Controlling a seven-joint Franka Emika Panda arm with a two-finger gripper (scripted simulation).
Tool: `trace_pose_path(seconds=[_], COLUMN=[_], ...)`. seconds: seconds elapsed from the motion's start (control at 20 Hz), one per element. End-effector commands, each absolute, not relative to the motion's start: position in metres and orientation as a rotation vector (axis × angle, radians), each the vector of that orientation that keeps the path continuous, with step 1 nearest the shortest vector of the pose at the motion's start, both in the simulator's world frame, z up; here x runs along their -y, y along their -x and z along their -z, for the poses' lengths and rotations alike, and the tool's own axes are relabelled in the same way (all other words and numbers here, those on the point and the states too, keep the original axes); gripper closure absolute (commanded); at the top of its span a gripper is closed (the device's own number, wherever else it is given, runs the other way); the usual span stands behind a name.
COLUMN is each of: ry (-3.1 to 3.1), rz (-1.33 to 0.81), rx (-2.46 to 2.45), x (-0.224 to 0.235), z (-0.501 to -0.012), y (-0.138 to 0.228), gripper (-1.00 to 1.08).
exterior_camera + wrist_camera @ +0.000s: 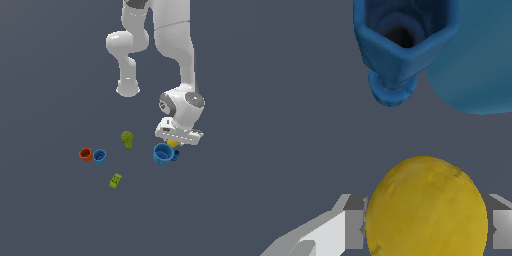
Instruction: Pick up a designated object from a clutter of objects.
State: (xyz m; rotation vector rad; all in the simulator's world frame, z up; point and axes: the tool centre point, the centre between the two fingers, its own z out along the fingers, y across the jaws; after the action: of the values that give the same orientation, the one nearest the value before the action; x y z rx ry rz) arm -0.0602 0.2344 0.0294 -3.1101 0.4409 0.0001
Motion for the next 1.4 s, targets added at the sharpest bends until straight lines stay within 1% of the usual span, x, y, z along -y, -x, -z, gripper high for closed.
trace_pose_path(seconds=[0.0,0.25,0.55,1.35], ry=[3.11,3.11,3.11,3.106], rz=[0.001,0.001,0.001,-0.001], rx=[-0.442,-0.442,-0.442,-0.442], x=[-0.231,-0.213,-0.173,-0.009], z=[-0.032,-0.044,-0.072,-0.189], y=[0.059,0.057,0.053,0.034], gripper=[1.08,1.08,1.08,1.08])
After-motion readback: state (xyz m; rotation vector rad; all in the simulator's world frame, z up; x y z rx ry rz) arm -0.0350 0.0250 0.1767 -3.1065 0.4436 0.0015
